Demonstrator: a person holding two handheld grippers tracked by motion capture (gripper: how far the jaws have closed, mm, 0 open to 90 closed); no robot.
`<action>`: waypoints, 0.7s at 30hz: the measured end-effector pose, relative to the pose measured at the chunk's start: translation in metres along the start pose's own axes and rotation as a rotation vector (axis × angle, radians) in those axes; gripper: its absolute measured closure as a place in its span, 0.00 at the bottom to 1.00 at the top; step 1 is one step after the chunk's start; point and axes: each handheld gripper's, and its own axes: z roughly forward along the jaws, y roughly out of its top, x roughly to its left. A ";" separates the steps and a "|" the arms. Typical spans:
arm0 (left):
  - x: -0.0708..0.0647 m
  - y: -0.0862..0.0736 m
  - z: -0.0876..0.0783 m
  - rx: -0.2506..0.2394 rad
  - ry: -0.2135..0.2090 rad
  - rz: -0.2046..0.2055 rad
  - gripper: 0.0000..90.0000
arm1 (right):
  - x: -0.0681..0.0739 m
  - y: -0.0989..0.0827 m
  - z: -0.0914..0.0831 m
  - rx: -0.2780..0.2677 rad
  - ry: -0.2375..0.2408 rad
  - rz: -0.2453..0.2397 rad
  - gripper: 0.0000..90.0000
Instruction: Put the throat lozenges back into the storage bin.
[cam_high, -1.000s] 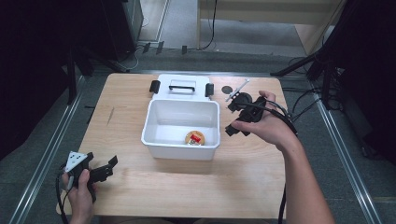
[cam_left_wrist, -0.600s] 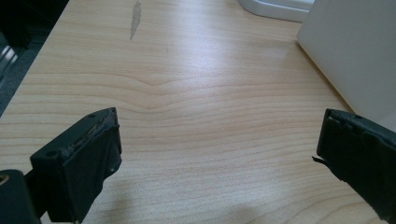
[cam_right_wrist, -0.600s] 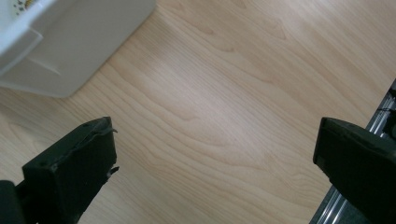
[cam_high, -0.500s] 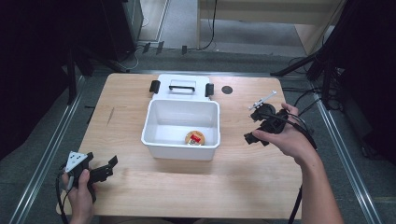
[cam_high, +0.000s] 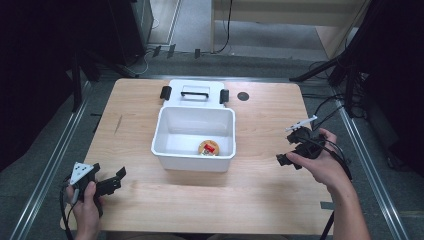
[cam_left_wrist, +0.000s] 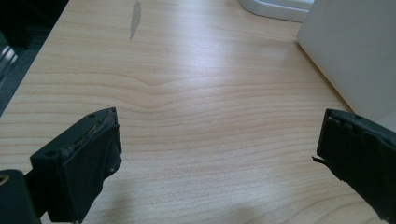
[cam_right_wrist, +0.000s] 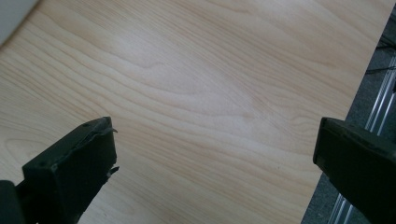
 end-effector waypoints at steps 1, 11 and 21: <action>0.000 0.000 0.000 0.000 0.000 0.001 0.00 | -0.001 -0.004 0.002 -0.003 -0.002 0.005 0.00; 0.000 0.000 0.000 0.000 0.001 0.001 0.00 | -0.013 -0.040 0.017 -0.055 -0.029 0.080 0.00; 0.000 0.000 0.000 0.000 0.001 0.002 0.00 | -0.018 -0.075 0.032 -0.131 -0.055 0.145 0.00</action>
